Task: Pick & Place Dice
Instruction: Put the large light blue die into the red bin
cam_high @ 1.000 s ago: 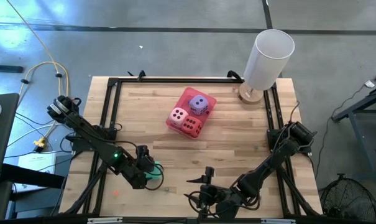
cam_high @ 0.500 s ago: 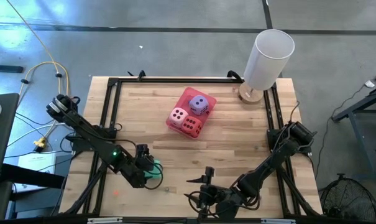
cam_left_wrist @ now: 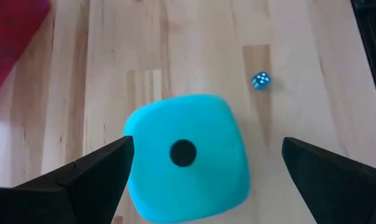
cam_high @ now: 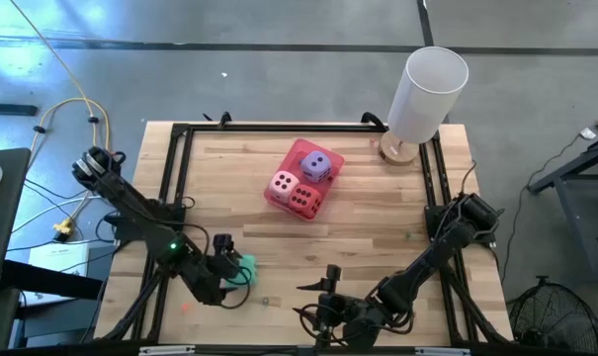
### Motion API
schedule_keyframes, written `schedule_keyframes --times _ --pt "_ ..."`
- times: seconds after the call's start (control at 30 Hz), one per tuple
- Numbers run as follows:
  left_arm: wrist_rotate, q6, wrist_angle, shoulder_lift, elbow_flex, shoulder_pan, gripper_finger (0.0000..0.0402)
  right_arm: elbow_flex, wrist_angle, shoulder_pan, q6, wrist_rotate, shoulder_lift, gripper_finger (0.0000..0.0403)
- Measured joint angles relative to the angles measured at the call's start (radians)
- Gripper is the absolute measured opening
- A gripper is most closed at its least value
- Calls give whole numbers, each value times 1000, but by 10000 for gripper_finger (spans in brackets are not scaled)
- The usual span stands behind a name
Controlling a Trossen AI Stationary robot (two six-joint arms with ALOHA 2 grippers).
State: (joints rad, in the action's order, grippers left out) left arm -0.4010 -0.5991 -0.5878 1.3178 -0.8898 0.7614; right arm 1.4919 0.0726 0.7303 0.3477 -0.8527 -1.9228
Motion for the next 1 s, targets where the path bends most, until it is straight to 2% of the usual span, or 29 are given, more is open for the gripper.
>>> schedule_keyframes --times 0.2,0.6,0.73,1.0 --pt "-88 -87 -3 29 -1 19 400 0 0 0 22 0 0 217" --pt "-111 -105 -25 93 -2 19 400 0 7 0 22 0 0 217" --pt "-158 -106 -49 94 -2 19 396 0 13 0 22 0 0 217" --pt "-156 -213 -92 101 -2 4 385 0 20 0 33 0 0 217"
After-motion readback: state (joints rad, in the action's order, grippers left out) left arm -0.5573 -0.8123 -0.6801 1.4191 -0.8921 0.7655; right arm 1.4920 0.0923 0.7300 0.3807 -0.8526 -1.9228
